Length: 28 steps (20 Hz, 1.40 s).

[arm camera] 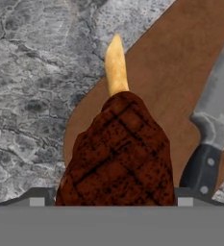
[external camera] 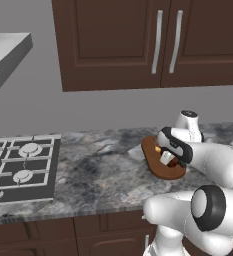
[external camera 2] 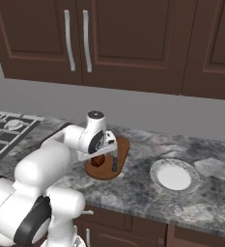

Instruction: Pick up the knife from the drawer and place it on the cutting board. Then place the meat from the plate to the cutting board.

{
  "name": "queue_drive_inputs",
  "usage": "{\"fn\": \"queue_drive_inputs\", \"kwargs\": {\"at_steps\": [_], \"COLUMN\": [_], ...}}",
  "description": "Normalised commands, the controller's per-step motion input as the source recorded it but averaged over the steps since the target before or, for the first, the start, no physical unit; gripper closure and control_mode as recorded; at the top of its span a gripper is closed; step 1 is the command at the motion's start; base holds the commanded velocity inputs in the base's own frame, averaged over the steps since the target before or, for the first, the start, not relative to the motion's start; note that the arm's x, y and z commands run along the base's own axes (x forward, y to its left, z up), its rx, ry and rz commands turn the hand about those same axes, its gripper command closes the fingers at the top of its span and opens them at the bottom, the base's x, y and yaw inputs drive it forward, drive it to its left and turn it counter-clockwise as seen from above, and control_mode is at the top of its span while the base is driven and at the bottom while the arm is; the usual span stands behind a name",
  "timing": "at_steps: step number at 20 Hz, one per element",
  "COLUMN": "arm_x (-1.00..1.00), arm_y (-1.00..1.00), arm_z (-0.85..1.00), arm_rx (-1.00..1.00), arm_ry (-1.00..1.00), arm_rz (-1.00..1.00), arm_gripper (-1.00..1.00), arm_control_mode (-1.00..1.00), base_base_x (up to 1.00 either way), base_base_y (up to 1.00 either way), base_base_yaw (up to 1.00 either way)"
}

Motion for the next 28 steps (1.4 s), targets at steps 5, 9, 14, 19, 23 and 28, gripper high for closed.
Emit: {"fn": "queue_drive_inputs", "kwargs": {"at_steps": [5,9,14,19,23,28], "arm_x": [0.01,0.08,0.15,0.16,0.29,0.01], "arm_y": [0.00,0.00,0.00,0.00,0.00,0.00], "arm_z": [-0.19,-0.27,-0.25,-0.21,-0.10,0.00], "arm_rx": [-0.03,-0.01,0.00,-0.04,-0.06,-0.04], "arm_ry": [0.00,0.00,-0.01,-0.04,-0.11,-0.23], "arm_rz": [0.00,0.00,0.00,0.00,0.00,0.00], "arm_gripper": [1.00,1.00,1.00,1.00,-1.00,-1.00], "arm_control_mode": [-1.00,-1.00,-1.00,-1.00,-1.00,-1.00], "base_base_x": [0.00,0.00,0.00,0.00,0.00,0.00], "base_base_y": [0.00,0.00,0.00,0.00,0.00,0.00], "base_base_yaw": [0.00,0.00,0.00,0.00,0.00,0.00]}}
